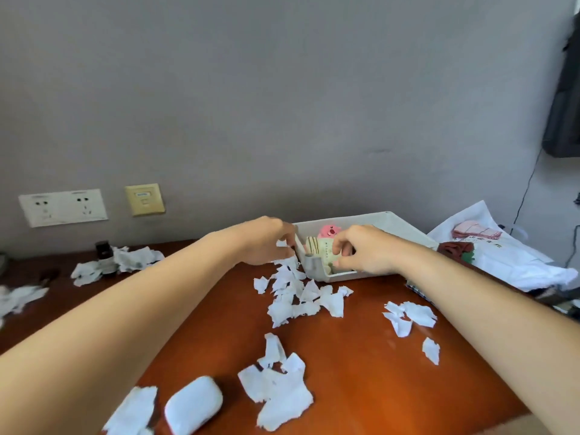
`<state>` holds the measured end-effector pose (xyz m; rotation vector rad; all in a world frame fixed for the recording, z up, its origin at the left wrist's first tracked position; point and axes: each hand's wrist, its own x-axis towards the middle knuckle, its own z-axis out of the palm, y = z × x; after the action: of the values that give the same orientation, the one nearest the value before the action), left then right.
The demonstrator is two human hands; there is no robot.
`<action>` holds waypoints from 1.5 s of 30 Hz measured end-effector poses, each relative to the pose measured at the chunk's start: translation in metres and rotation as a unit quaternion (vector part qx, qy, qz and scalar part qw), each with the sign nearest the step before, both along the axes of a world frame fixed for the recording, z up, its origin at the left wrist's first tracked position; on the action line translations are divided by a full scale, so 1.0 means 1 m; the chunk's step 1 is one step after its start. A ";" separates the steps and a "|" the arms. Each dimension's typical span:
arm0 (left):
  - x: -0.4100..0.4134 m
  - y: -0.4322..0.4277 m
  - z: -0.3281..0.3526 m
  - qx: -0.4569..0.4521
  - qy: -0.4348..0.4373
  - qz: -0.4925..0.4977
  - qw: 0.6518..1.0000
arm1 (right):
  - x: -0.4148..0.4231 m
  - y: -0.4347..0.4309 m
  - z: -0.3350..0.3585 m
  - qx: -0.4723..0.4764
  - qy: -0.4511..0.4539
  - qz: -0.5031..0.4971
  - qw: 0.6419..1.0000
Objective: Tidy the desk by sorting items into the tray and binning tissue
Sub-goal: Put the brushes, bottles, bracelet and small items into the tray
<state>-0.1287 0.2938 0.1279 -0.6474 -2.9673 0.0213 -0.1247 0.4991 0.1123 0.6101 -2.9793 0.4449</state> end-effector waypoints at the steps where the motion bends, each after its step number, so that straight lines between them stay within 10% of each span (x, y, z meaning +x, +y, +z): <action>1: 0.014 -0.008 0.000 -0.004 -0.005 0.003 1.000 | 0.010 -0.007 0.000 0.007 -0.005 0.007 1.000; 16: 0.197 -0.115 -0.065 0.078 -0.098 0.123 0.984 | 0.131 -0.109 -0.072 -0.071 -0.065 0.150 0.984; 28: 0.235 -0.186 -0.139 0.161 0.031 0.293 0.942 | 0.139 -0.167 -0.102 -0.017 -0.037 0.102 0.994; 45: 0.241 -0.185 -0.134 0.248 0.117 0.281 0.920 | 0.091 -0.246 -0.116 -0.066 0.009 0.010 0.998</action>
<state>0.1121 0.1090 -0.0056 0.2569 -2.6457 -0.5442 -0.0341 0.2535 -0.0032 0.6275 -2.8989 0.6283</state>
